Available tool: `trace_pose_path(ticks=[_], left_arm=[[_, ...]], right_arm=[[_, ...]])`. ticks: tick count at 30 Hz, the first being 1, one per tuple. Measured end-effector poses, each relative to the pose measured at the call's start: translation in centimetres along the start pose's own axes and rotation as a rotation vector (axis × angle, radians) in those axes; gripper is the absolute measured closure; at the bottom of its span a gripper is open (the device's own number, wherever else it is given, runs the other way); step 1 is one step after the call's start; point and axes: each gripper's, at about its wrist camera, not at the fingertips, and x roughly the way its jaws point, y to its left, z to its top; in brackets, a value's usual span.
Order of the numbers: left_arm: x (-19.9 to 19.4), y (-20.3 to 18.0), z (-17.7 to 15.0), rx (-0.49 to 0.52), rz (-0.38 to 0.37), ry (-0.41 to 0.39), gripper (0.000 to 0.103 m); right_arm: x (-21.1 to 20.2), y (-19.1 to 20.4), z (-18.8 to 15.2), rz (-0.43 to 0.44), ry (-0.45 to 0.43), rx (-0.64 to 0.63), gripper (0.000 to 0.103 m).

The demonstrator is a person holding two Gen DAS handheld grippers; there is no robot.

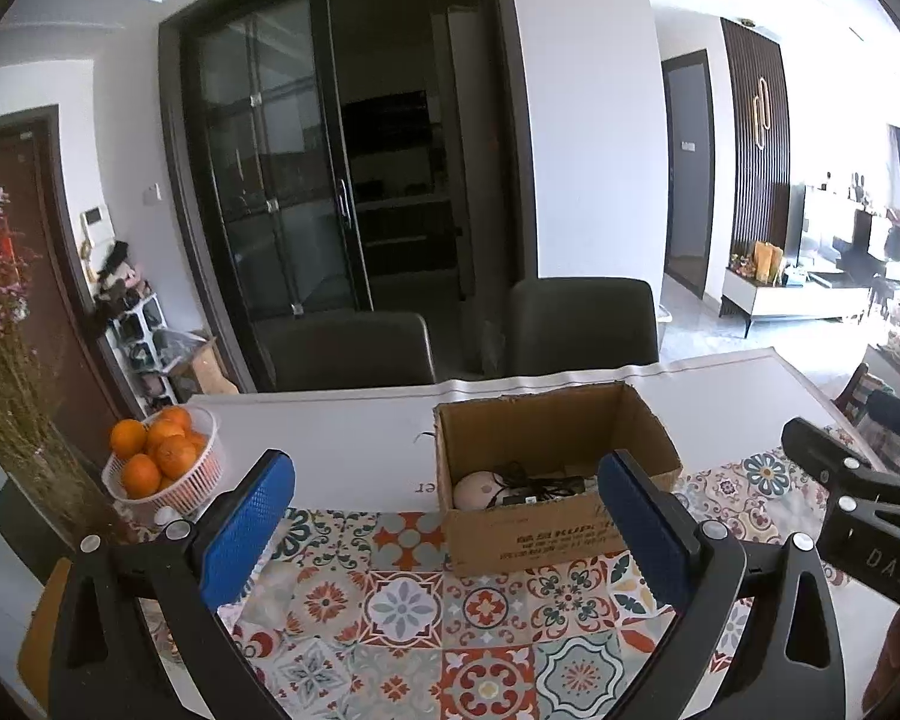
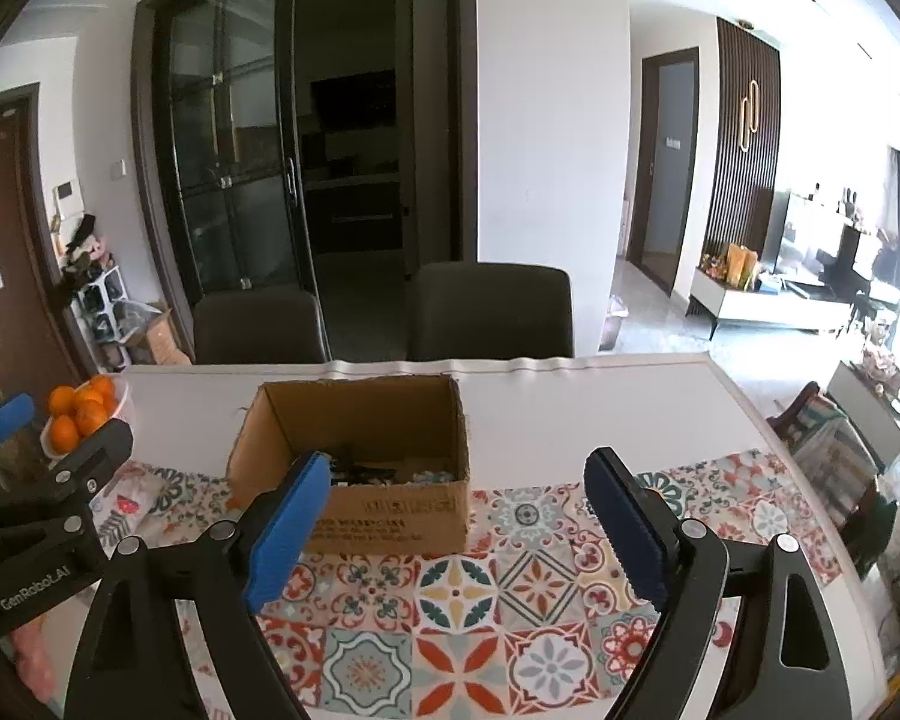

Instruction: Organize rigid objects

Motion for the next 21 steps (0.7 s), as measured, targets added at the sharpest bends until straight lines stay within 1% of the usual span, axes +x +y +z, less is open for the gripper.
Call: trace_pose_path(ticks=[3,7,13,21], left_arm=[[-1.2,0.0,-0.8,0.013,0.016,-0.008,0.0],[-2.5,-0.2,-1.6,0.012,0.007,-0.013,0.0],[-3.7,-0.5,-2.3,0.026,0.016,-0.023,0.0],[-5.1,-0.3,-3.1,0.008,0.001,-0.026,0.0]], right_arm=[[-1.2,-0.1,-0.5,-0.011,-0.017,-0.009,0.015],[-2.7,-0.1,-1.4,-0.019,-0.033,-0.015,0.015],[-3.8,-0.5,-2.3,-0.022,-0.038,-0.011,0.015],[-5.0,-0.6,-3.1,-0.005,-0.036,0.004,0.015]])
